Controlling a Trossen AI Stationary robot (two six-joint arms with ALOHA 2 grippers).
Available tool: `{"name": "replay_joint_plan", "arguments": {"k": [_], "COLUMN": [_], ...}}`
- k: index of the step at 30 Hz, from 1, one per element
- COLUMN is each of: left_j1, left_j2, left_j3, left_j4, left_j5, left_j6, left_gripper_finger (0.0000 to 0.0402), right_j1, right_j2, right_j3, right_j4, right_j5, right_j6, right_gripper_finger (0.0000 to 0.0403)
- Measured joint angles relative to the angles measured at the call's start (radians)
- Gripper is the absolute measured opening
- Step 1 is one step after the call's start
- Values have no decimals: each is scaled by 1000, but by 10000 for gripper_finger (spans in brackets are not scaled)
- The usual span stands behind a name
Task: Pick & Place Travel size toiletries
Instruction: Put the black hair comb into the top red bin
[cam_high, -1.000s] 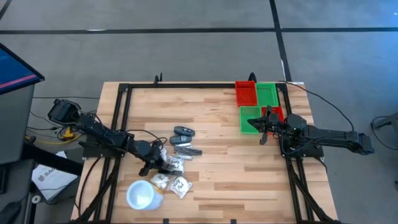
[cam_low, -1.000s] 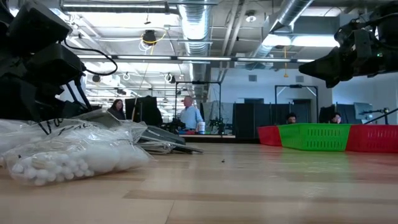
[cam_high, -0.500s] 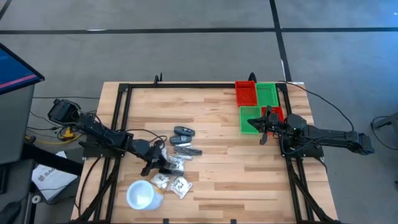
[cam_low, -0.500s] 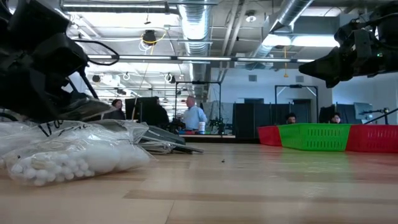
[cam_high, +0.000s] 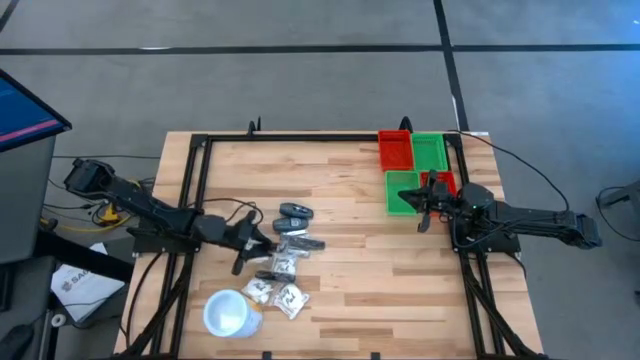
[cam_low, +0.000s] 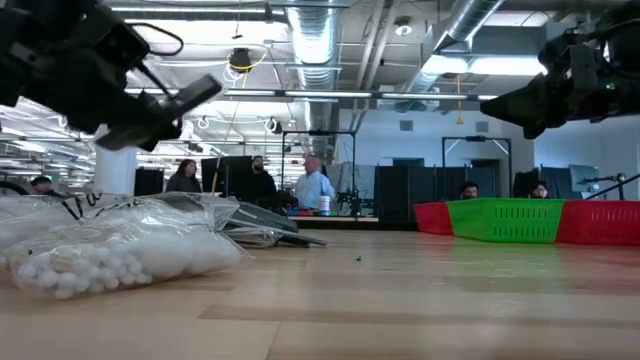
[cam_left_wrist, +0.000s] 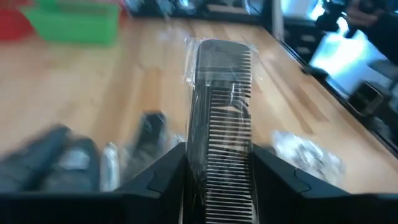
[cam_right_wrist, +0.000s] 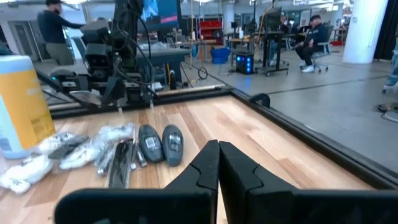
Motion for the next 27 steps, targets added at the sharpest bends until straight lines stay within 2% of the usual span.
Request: {"name": "replay_joint_plan", "arguments": {"k": [6, 12, 16, 21, 27], "left_j1": [3, 66, 115, 166, 215], "left_j2": [-48, -49, -49, -41, 59], "left_j3": [0, 0, 0, 36, 120], "left_j4": [73, 176, 240, 247, 246], "left_j5": [-112, -119, -123, -111, -106], "left_j6": [90, 115, 117, 120, 166], "left_gripper_finger": [124, 140, 132, 127, 140], "right_j1": [0, 0, 0, 0, 0], "right_j2": [0, 0, 8, 81, 228], "right_j3": [0, 0, 0, 2, 34], "right_j4": [67, 131, 193, 286, 402], "right_j5": [0, -1, -1, -3, -4], "right_j6": [18, 31, 30, 42, 44], "right_gripper_finger": [0, 0, 0, 0, 0]}}
